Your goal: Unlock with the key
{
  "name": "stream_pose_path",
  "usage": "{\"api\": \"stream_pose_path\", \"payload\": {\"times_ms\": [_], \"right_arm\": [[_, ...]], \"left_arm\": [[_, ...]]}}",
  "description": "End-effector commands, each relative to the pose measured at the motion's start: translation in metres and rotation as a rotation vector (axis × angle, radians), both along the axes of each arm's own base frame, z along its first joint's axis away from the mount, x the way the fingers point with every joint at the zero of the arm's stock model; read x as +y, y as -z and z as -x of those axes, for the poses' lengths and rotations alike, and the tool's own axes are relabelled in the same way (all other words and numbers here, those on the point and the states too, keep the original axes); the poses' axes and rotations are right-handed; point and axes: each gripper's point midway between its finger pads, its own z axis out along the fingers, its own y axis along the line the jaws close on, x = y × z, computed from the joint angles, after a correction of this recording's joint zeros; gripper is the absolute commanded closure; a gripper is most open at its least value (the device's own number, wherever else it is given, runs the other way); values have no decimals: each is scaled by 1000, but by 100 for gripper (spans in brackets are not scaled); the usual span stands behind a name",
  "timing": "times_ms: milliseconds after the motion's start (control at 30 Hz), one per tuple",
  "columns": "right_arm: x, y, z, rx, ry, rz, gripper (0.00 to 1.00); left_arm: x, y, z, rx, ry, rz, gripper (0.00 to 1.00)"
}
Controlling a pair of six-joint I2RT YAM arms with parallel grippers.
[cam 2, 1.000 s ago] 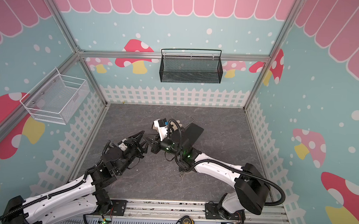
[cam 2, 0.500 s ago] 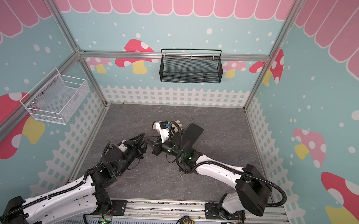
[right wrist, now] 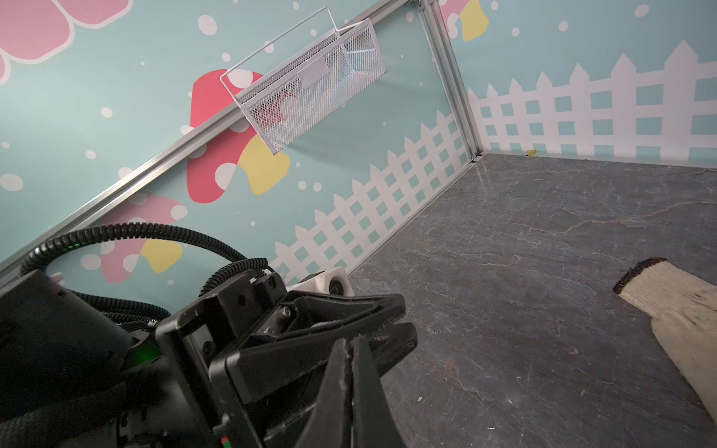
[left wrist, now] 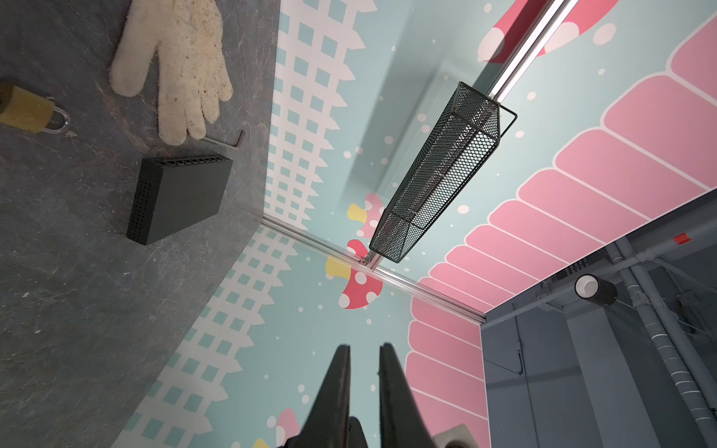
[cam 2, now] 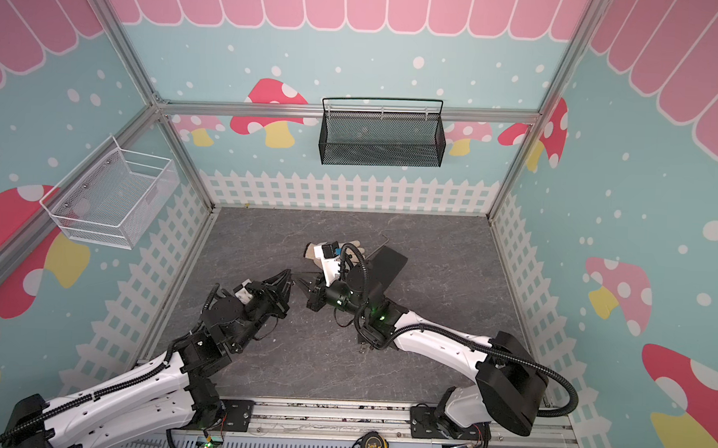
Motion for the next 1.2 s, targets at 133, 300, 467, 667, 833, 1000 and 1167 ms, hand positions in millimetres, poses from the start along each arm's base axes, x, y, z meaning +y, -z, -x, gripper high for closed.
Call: {"api": "stream_pose_path", "payload": {"times_ms": [133, 300, 467, 667, 833, 1000, 1167], "right_arm": [[-4, -6, 2, -21, 14, -3, 100], [-3, -7, 1, -21, 14, -1, 100], [-5, -8, 3, -25, 14, 3, 100], [-10, -13, 8, -18, 0, 34, 68], [-25, -5, 14, 69, -54, 86, 48], [-49, 3, 18, 205, -130, 79, 44], [-54, 6, 19, 324, -203, 62, 39]], "left_arm": [[0, 7, 1, 23, -1, -18, 96], [-1, 8, 1, 25, 1, -31, 100], [0, 5, -1, 0, -3, -72, 100], [-1, 3, -4, -71, 7, -217, 100], [1, 14, -7, -146, 91, -434, 100], [2, 17, -11, -248, 143, -620, 100], [-23, 0, -12, -413, 243, -636, 100]]}}
